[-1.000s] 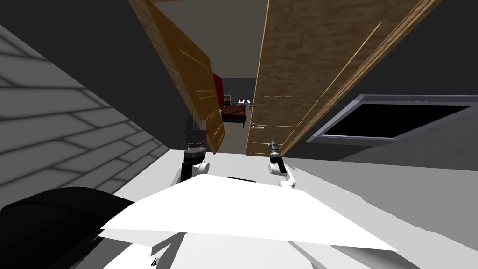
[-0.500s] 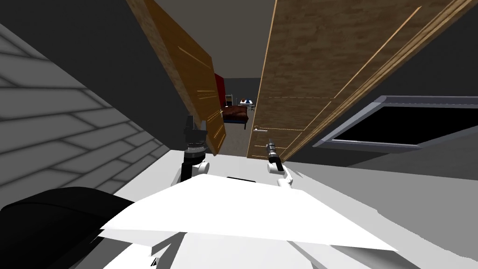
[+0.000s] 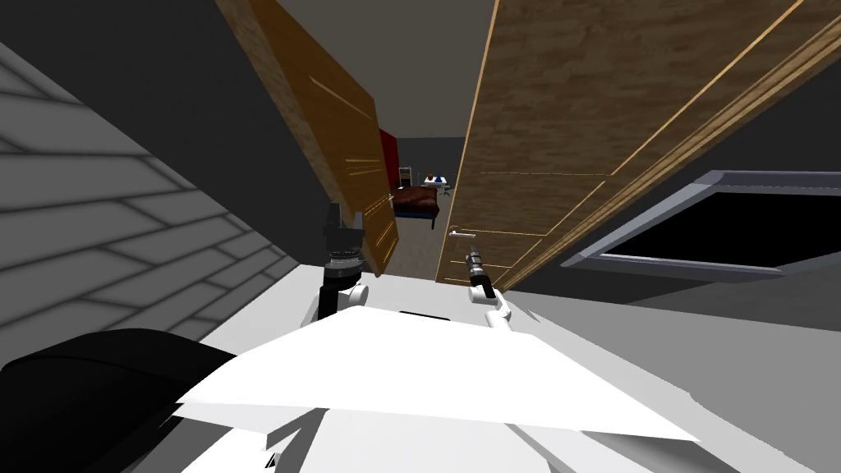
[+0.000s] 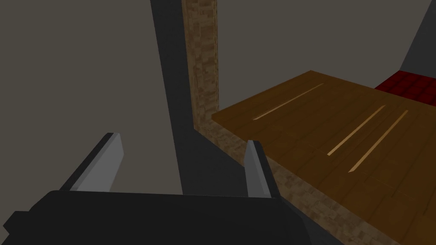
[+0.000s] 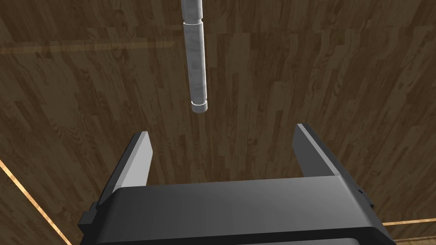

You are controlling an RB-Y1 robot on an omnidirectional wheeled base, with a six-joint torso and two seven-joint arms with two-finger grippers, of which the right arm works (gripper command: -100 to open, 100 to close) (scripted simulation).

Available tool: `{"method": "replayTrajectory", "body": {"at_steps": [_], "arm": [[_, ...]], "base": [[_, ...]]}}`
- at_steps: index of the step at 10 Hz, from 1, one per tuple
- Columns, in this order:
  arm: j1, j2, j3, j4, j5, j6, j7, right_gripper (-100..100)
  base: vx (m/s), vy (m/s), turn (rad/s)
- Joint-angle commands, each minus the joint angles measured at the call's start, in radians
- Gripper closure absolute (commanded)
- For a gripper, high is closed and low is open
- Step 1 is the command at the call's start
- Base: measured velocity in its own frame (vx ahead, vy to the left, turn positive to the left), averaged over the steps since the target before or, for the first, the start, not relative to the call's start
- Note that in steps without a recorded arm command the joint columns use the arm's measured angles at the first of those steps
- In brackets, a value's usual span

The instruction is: Push the door open

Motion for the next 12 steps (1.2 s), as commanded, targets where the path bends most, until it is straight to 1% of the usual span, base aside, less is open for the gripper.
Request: {"method": "replayTrajectory", "body": {"at_steps": [1,2,3,11,12], "arm": [[-0.015,0.003,0.001,0.026,0.005,0.008,-0.007,-100],[-0.010,0.002,0.000,0.018,0.003,0.003,-0.004,-100],[-0.015,0.002,-0.003,0.027,0.003,0.002,-0.003,-100],[-0.038,0.006,-0.023,0.067,0.000,-0.011,0.006,-100],[-0.036,0.006,-0.022,0.064,0.000,-0.010,0.005,-100]], "base": [[0.182,-0.011,0.044],[0.079,-0.006,0.012],[0.115,-0.013,0.013],[0.193,0.002,0.021],[0.083,0.001,0.005]]}}
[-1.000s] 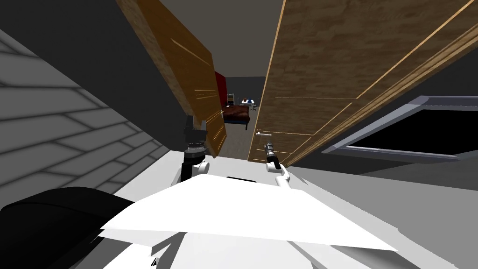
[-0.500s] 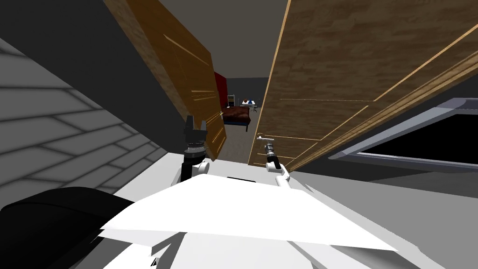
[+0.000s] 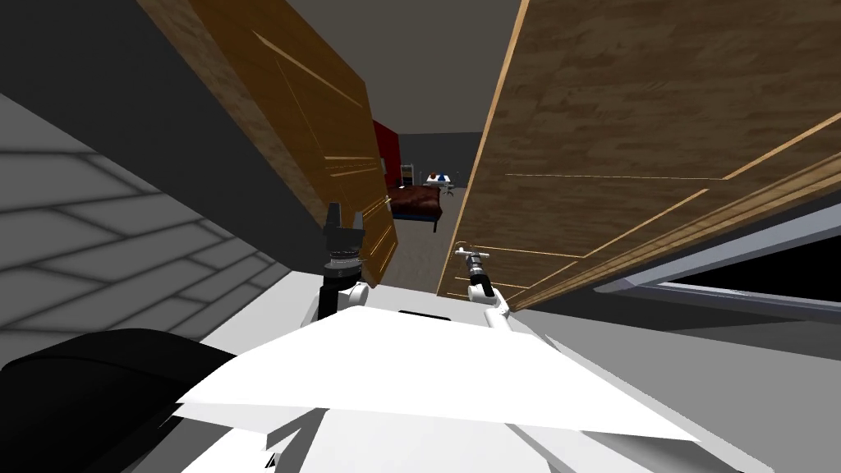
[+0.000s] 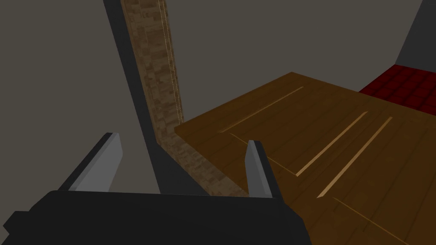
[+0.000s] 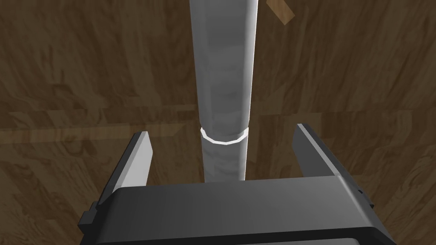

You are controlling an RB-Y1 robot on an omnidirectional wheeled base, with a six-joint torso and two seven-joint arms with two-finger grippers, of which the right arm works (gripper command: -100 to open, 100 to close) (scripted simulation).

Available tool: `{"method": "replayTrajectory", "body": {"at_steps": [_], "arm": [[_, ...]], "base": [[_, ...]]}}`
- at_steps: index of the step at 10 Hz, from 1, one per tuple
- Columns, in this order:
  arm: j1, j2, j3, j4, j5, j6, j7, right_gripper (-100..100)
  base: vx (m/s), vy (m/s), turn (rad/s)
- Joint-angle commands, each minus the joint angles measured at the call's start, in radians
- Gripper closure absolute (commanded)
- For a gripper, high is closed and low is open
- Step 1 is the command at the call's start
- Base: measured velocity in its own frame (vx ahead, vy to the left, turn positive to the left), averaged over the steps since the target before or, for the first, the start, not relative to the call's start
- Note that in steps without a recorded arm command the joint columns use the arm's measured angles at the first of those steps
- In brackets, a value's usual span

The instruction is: Push the door open

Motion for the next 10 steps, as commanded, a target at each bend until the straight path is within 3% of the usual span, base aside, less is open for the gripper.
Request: {"method": "replayTrajectory", "body": {"at_steps": [1,6,10], "arm": [[0.001,0.000,0.000,0.000,0.000,0.000,0.000,100],[0.001,0.000,0.000,0.000,0.000,0.000,0.000,100],[-0.009,-0.004,-0.039,0.007,-0.006,0.001,0.008,100]], "base": [[-0.011,-0.002,-0.003],[-0.007,-0.001,0.004],[0.160,0.051,-0.047]]}}
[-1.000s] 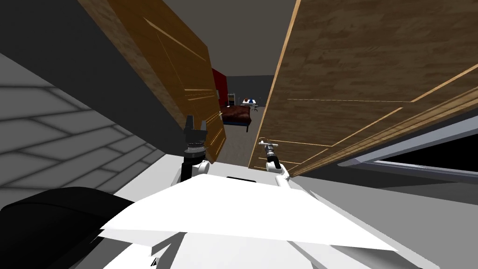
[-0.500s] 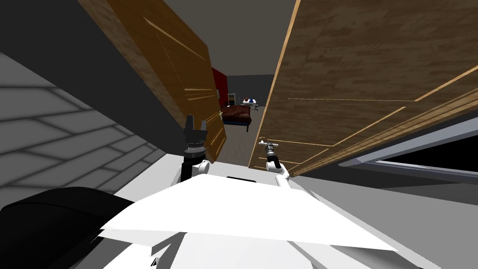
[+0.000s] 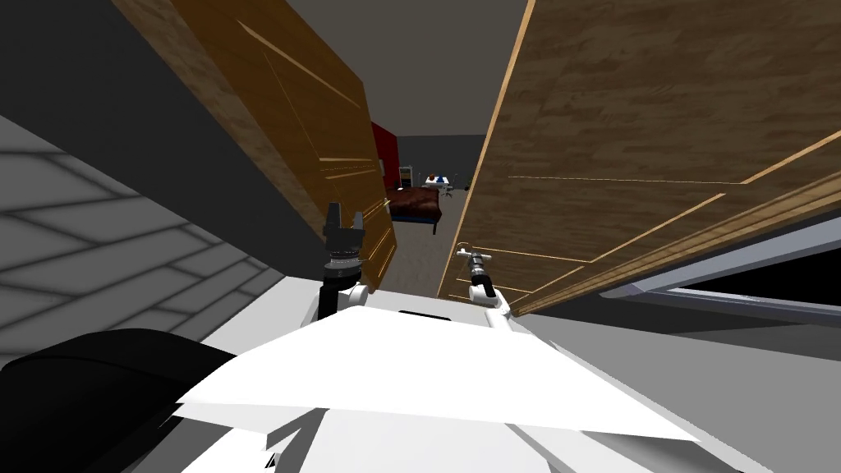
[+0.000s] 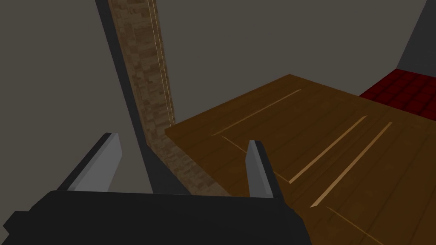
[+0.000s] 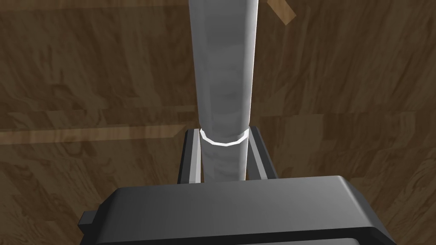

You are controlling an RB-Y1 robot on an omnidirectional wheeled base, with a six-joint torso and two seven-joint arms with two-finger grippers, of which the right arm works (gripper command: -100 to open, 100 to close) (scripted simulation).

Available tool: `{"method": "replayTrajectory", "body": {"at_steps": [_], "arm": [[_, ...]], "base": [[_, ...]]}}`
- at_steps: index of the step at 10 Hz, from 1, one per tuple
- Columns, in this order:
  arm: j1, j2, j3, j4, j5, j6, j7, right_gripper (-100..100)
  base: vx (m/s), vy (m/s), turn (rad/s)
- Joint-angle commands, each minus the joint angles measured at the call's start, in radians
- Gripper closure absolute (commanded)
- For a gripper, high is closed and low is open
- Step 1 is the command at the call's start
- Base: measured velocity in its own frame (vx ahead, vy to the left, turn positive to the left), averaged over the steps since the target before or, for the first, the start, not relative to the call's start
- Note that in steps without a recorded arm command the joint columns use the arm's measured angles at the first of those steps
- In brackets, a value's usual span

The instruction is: Push the door open

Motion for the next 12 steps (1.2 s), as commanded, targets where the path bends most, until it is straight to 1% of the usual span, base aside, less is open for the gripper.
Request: {"method": "replayTrajectory", "body": {"at_steps": [1,4,8,9,10,11,12], "arm": [[-0.008,-0.008,-0.022,-0.004,-0.003,-0.009,0.003,100],[-0.011,-0.010,-0.058,0.004,-0.008,-0.008,0.011,100],[-0.017,-0.013,-0.113,0.017,-0.016,-0.008,0.024,100],[-0.017,-0.013,-0.113,0.017,-0.016,-0.008,0.024,100],[-0.020,-0.014,-0.135,0.022,-0.019,-0.008,0.029,100],[-0.020,-0.014,-0.142,0.023,-0.020,-0.007,0.031,100],[-0.022,-0.014,-0.157,0.027,-0.022,-0.007,0.034,100]], "base": [[0.189,0.066,-0.032],[0.196,0.053,-0.057],[0.199,0.097,-0.081],[0.130,0.049,-0.026],[0.128,0.050,-0.069],[0.148,0.083,-0.059],[0.165,0.073,-0.067]]}}
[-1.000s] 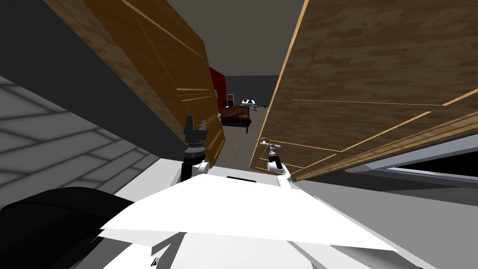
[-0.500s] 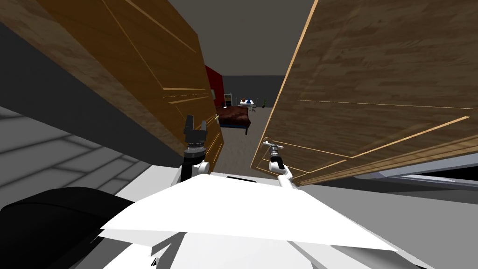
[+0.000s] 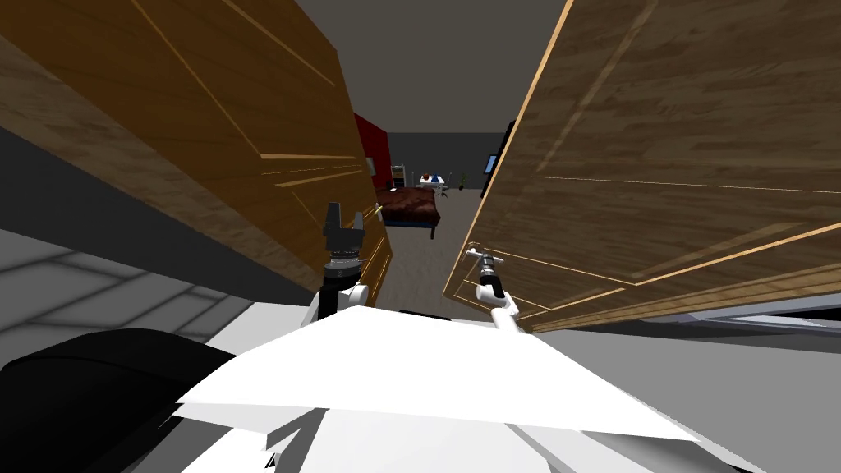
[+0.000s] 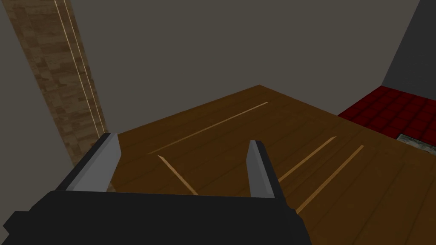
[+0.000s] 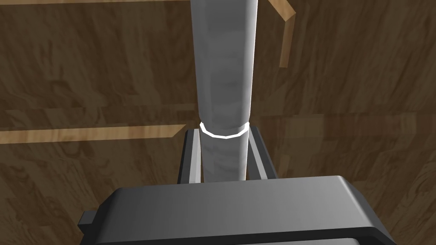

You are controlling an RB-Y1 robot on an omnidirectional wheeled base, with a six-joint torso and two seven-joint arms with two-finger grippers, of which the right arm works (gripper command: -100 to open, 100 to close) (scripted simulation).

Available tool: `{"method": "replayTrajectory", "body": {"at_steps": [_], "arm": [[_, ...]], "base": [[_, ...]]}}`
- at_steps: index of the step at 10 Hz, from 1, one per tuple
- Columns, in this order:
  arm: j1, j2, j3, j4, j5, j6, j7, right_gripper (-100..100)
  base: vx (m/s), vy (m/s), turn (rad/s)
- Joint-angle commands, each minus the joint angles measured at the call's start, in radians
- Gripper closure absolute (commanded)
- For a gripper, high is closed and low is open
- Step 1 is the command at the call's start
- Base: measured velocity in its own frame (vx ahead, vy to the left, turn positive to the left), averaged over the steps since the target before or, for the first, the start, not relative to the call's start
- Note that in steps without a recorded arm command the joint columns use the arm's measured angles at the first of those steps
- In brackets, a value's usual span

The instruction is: Push the door open

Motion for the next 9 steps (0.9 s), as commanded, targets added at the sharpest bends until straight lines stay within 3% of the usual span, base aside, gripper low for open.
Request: {"method": "replayTrajectory", "body": {"at_steps": [1,9], "arm": [[0.005,-0.008,-0.032,-0.016,-0.004,0.007,0.007,100],[-0.004,-0.011,-0.126,0.005,-0.017,0.008,0.028,100]], "base": [[0.181,0.090,-0.093],[0.174,0.085,-0.072]]}}
